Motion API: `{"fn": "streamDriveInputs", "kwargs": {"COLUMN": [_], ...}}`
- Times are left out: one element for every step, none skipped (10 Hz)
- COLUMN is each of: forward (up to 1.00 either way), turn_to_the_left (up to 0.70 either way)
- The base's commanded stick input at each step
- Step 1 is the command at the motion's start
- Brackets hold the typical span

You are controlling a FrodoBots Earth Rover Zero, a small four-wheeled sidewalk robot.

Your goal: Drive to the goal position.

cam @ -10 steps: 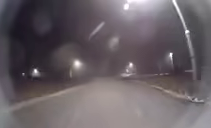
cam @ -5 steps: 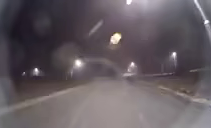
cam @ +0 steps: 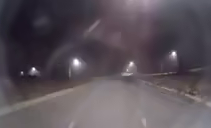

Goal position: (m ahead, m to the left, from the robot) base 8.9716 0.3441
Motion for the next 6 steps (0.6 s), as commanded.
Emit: {"fn": "streamDriveInputs", "kwargs": {"forward": [1.00, 1.00, 1.00, 1.00, 1.00, 1.00], "turn_to_the_left": [0.03, 0.03, 0.03, 0.02, 0.00, 0.00]}}
